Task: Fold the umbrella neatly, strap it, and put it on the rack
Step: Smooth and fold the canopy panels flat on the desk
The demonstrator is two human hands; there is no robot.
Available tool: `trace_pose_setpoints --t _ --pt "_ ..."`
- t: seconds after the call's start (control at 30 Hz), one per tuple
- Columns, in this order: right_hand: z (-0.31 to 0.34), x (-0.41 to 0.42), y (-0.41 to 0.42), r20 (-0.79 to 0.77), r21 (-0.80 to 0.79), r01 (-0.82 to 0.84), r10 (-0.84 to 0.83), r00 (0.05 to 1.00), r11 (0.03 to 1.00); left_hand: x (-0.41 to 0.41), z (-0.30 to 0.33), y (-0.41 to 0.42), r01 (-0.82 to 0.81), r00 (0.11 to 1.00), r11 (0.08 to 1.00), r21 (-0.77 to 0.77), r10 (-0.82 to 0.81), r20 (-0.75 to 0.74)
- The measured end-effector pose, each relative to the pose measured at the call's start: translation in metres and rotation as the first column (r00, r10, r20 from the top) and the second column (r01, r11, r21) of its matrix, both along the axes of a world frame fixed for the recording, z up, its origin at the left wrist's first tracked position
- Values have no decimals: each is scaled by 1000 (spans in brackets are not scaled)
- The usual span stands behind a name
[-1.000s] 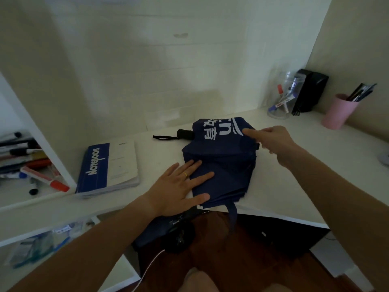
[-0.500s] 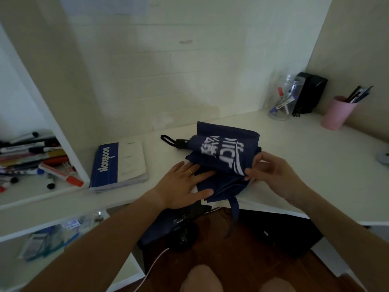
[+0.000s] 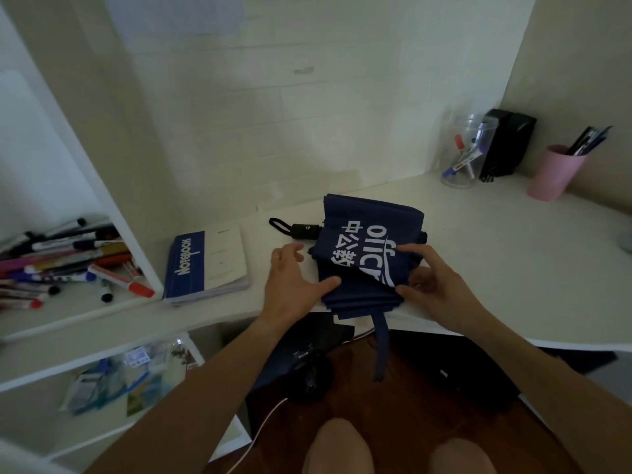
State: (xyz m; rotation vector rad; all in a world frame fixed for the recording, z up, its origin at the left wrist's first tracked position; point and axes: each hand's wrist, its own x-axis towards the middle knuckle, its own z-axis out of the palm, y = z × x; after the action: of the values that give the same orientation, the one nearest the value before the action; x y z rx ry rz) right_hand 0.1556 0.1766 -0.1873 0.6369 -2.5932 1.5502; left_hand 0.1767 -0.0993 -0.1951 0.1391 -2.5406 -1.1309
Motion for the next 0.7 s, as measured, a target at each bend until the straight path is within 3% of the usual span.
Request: trace_pose_setpoints --t 0.17,0.3,0.53,0.7 --pt "3 0 1 -5 -49 59 -59 998 997 -7 -6 22 43 999 997 -71 -43 2" --pt "10 5 5 -84 -77 64 -71 994 995 -2 -10 23 62 991 990 -127 -77 -112" --pt "10 11 13 -188 52 54 -43 981 997 2 -15 25 123 943 992 16 -112 -315" --pt "8 12 8 -255 104 87 -58 965 991 5 -12 24 180 942 983 44 -160 -296"
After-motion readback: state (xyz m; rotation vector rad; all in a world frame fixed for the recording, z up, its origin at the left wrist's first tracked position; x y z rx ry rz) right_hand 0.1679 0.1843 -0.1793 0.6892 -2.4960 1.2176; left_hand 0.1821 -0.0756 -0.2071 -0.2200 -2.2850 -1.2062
